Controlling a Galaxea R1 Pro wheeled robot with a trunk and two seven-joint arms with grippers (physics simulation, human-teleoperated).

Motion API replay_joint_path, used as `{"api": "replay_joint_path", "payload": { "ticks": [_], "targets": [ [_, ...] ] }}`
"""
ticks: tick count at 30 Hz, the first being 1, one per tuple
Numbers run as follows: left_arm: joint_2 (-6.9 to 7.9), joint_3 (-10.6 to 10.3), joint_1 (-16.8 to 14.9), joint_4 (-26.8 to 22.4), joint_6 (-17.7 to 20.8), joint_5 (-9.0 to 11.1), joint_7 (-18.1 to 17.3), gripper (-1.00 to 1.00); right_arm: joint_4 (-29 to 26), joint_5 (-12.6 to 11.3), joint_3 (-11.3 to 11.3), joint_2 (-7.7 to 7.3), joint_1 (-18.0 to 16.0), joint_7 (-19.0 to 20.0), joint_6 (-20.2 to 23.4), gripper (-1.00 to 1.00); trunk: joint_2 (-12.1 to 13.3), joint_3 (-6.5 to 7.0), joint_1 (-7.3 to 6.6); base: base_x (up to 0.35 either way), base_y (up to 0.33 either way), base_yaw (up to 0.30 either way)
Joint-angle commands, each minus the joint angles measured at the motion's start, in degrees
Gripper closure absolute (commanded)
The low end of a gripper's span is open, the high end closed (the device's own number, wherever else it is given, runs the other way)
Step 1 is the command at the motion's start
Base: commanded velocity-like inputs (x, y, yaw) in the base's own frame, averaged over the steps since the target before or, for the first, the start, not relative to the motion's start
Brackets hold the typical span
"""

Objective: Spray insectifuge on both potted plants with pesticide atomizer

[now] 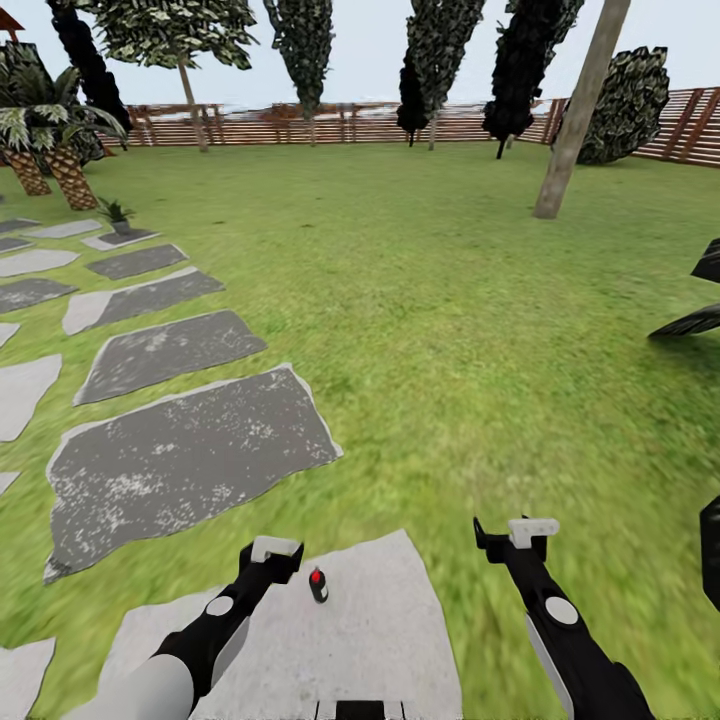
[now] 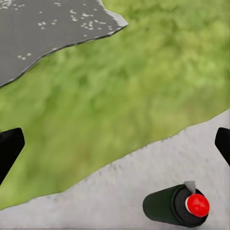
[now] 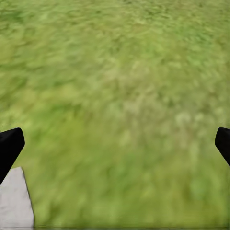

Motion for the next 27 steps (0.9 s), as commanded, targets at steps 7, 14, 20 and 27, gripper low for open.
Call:
{"api": "replay_joint_path", "payload": {
  "ticks": [7,14,20,27],
  "targets": [
    [0.07,0.06,-0.03,0.04,-0.36,-0.33,0.04,-1.00,-0.72,0.25,0.24,0.00,-0.02,-0.04,-0.23,-1.00,-0.11,-1.60,0.17,0.000,0.000,0.000],
    [0.10,0.23,-0.03,-0.01,-0.68,-0.20,0.79,-1.00,-1.05,0.25,0.19,0.00,-0.02,-0.04,-0.24,-1.00,-0.18,-2.71,0.29,0.000,0.000,0.000],
    [0.08,0.32,0.05,-0.07,-0.86,-0.12,0.93,-1.00,-1.06,0.25,0.18,0.00,-0.02,-0.04,-0.25,-1.00,-0.18,-2.71,0.29,0.000,-0.008,0.000],
    [0.02,0.32,0.06,-0.06,-1.56,-0.08,0.94,-1.00,-1.06,0.25,0.18,0.00,-0.02,-0.06,-0.27,-1.00,-0.18,-2.71,0.29,0.000,-0.211,0.118]
  ]
}}
